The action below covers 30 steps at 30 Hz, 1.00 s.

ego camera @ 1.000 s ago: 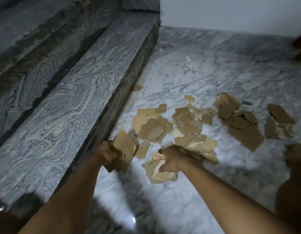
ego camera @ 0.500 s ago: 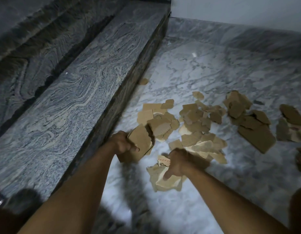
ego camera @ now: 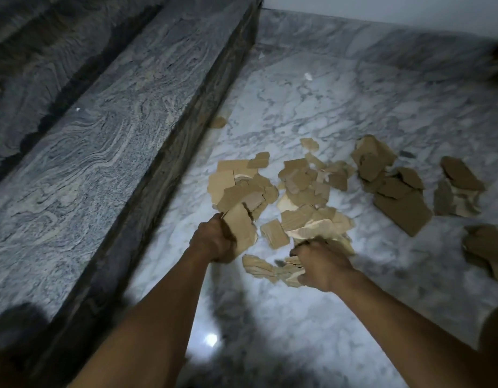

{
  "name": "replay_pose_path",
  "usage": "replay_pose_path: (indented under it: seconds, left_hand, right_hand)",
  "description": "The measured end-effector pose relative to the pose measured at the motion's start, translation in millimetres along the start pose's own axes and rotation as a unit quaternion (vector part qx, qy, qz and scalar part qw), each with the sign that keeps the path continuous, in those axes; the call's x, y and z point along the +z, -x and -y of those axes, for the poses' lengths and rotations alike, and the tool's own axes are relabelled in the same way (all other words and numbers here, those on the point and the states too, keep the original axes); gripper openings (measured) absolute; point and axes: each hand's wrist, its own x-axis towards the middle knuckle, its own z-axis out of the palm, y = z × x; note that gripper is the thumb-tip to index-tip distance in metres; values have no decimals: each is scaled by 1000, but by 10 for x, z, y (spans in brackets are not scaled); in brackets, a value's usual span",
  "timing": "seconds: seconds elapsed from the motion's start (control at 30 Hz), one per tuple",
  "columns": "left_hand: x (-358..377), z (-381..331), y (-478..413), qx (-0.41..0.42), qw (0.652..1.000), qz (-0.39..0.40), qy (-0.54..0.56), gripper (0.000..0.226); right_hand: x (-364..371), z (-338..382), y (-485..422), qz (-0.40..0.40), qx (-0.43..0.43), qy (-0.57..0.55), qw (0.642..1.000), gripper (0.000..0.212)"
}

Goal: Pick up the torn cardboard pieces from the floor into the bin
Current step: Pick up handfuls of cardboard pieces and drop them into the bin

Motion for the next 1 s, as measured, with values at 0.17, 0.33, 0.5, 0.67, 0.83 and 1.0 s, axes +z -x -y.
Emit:
replay_pose_path:
  seconds: [0.17,0.33,0.5,0.67,0.83,1.0]
  left_hand:
    - [-136,121,38,30,997,23,75,74]
    - [-254,341,62,14,996,7,88,40]
    - [-181,410,49,21,996,-8,91,48]
    - [-129,408,44,39,997,-36,56,57]
    - [-112,412,47,37,998,-37,46,58]
    - [-76,399,49,30,998,-40,46,58]
  right_hand:
    - [-295,-127,-94,49,43,-122,990,72]
    - [-300,411,-256,58,22,-155,986,79]
    - [46,792,-447,-3,8,-124,992,72]
    - [-16,797,-527,29,29,-123,992,91]
    - [-9,760,-464,34,27,-146,988,89]
    - [-95,690,-407,68,47,-162,983,101]
